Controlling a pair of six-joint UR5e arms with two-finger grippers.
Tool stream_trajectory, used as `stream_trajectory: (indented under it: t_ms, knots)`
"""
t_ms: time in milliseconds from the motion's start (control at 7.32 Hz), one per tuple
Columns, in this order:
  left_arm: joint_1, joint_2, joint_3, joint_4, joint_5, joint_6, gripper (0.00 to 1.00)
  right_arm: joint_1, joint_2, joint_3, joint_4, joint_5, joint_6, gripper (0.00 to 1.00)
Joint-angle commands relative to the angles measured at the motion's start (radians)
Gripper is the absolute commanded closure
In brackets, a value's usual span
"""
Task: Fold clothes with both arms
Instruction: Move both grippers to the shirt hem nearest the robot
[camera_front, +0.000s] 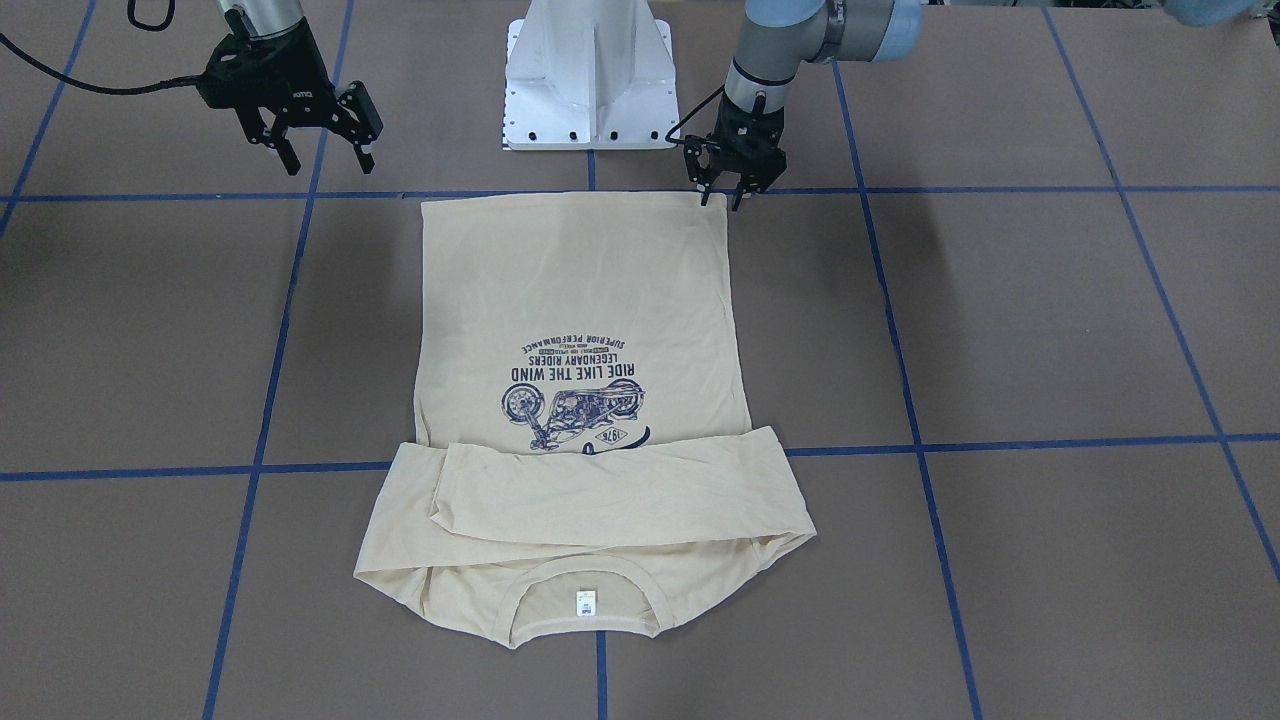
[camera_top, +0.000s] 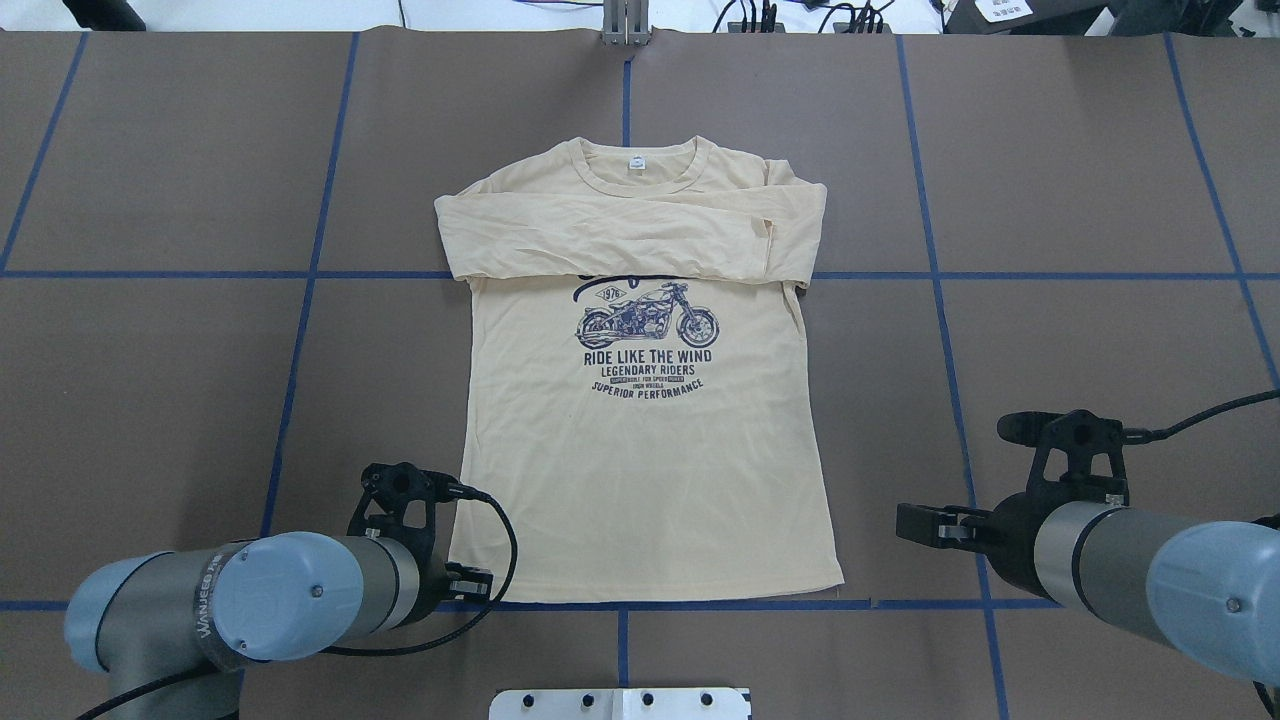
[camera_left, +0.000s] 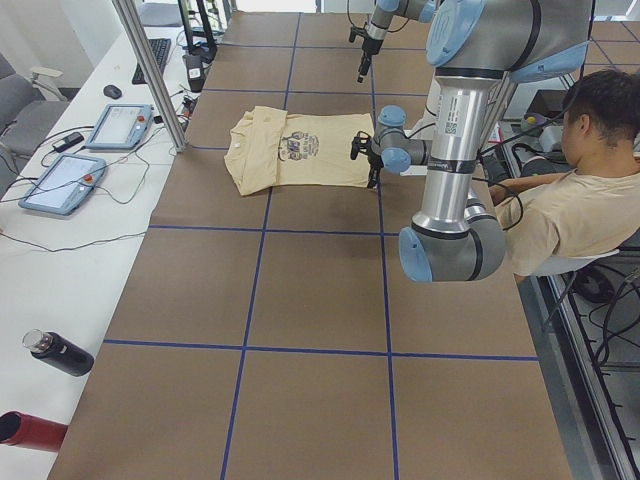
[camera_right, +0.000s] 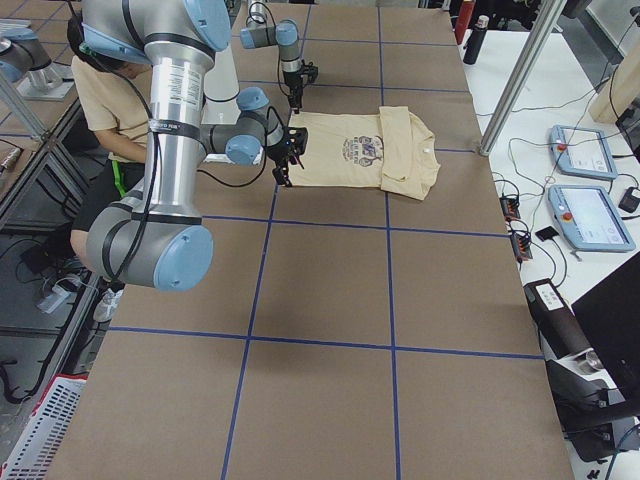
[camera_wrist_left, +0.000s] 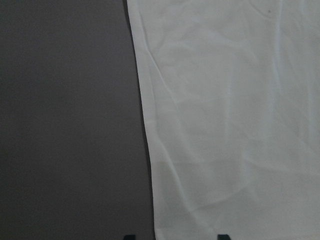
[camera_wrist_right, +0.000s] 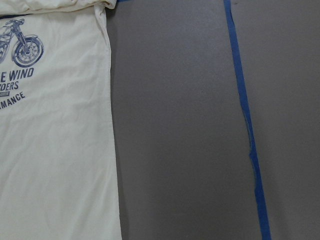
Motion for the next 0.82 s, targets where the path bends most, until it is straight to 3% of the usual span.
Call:
stream_trajectory:
  t_ms: [0,273,410,546,683]
  knots:
    - [0.009,0.001,0.005,0.000,-0.001,-0.037,0.52,-0.002,0.000,0.000,0.000,0.000,0.000,0.00]
    - [0.010,0.001,0.019,0.000,-0.001,-0.064,0.52,-0.005,0.000,0.000,0.000,0.000,0.000,0.00]
    - [0.010,0.000,0.019,0.000,-0.002,-0.066,0.60,-0.005,0.000,0.000,0.000,0.000,0.000,0.00]
    - [0.010,-0.002,0.017,0.000,-0.005,-0.064,0.87,-0.005,0.000,0.000,0.000,0.000,0.000,0.00]
    - [0.010,0.000,0.008,0.000,-0.007,-0.063,1.00,-0.005,0.000,0.000,0.000,0.000,0.000,0.00]
